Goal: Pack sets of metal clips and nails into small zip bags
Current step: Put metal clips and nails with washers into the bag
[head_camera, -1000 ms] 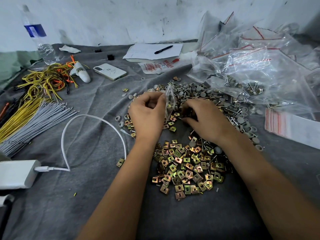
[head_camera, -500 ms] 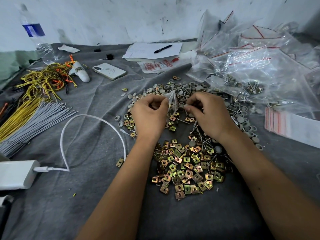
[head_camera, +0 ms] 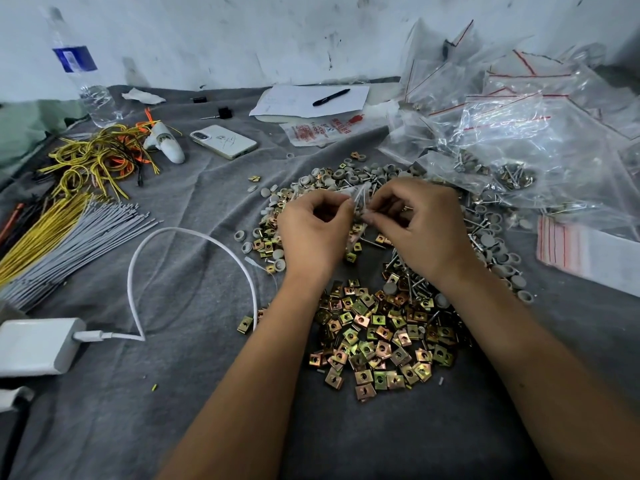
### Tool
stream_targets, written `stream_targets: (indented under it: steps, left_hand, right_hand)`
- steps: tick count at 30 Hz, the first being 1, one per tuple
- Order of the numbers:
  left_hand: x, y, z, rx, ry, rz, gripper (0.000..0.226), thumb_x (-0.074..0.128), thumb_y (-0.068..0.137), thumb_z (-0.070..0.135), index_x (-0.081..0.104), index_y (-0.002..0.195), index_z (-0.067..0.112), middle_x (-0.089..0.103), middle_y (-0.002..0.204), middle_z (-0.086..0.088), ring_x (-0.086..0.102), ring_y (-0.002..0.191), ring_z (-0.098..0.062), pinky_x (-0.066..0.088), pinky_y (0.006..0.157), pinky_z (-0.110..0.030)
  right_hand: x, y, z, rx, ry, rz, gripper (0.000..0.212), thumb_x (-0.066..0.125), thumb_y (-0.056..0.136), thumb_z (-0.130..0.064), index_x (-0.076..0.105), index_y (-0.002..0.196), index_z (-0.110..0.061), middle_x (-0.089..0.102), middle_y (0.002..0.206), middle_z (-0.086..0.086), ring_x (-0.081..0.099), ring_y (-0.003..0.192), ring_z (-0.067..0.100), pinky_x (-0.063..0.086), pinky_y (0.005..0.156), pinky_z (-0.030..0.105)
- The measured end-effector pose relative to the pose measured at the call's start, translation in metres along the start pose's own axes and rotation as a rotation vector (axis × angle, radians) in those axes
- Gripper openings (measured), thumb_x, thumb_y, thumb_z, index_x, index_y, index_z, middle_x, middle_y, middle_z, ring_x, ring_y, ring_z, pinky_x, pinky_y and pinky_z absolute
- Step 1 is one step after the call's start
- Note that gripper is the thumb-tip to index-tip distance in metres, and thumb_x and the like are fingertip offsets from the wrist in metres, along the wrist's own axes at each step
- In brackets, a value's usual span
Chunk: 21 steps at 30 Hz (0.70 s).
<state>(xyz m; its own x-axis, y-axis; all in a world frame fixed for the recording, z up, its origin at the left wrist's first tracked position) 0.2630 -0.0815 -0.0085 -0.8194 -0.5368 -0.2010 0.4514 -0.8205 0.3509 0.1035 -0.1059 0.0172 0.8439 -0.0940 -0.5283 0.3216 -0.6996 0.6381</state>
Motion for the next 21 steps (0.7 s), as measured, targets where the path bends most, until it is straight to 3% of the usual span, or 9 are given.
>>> stream_targets:
  steps: [7,12,17,21]
  left_hand:
    - [-0.001,0.001,-0.002,-0.052,-0.077,-0.004,0.005,0.077,0.091,0.011,0.079,0.088,0.009,0.069,0.068,0.007,0.058,0.053,0.004,0.044,0.053,-0.013]
    - [-0.002,0.001,-0.004,-0.059,-0.075,-0.001,0.006,0.077,0.091,0.013,0.079,0.085,0.015,0.067,0.065,0.010,0.055,0.054,0.003,0.043,0.053,-0.014]
    - [-0.001,0.001,-0.003,-0.050,-0.070,-0.021,0.005,0.076,0.091,0.011,0.080,0.088,0.010,0.071,0.070,0.004,0.059,0.056,0.000,0.045,0.055,-0.016]
    - [-0.002,0.002,-0.004,-0.075,-0.110,-0.034,0.006,0.074,0.093,0.010,0.079,0.090,0.008,0.073,0.073,0.000,0.061,0.058,-0.005,0.048,0.056,-0.020]
  right_hand:
    - [-0.004,0.000,0.000,0.019,0.037,0.049,0.015,0.085,0.082,-0.016,0.072,0.085,-0.011,0.069,0.081,-0.004,0.065,0.071,0.009,0.055,0.064,0.027]
    - [-0.007,0.000,0.003,0.043,0.053,0.108,0.010,0.079,0.086,-0.009,0.074,0.094,-0.011,0.072,0.088,-0.002,0.069,0.079,0.011,0.060,0.069,0.035]
    - [-0.002,-0.001,-0.007,-0.052,0.073,0.004,0.014,0.080,0.085,-0.009,0.076,0.098,-0.014,0.074,0.093,-0.007,0.071,0.086,0.005,0.060,0.074,0.023]
    - [0.008,-0.003,-0.006,-0.017,0.067,-0.134,0.018,0.077,0.087,-0.005,0.074,0.105,-0.010,0.072,0.104,-0.003,0.069,0.099,0.009,0.059,0.088,0.030]
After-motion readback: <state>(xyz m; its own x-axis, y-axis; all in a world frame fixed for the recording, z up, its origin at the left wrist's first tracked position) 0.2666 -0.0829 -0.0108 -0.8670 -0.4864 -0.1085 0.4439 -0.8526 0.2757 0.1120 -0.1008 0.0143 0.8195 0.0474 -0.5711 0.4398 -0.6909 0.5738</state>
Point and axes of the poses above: each hand's wrist, its own y-axis towards the middle knuckle, its own x-axis out of the palm, z = x × y, the point moved 4 cm from there along y, towards the middle knuckle
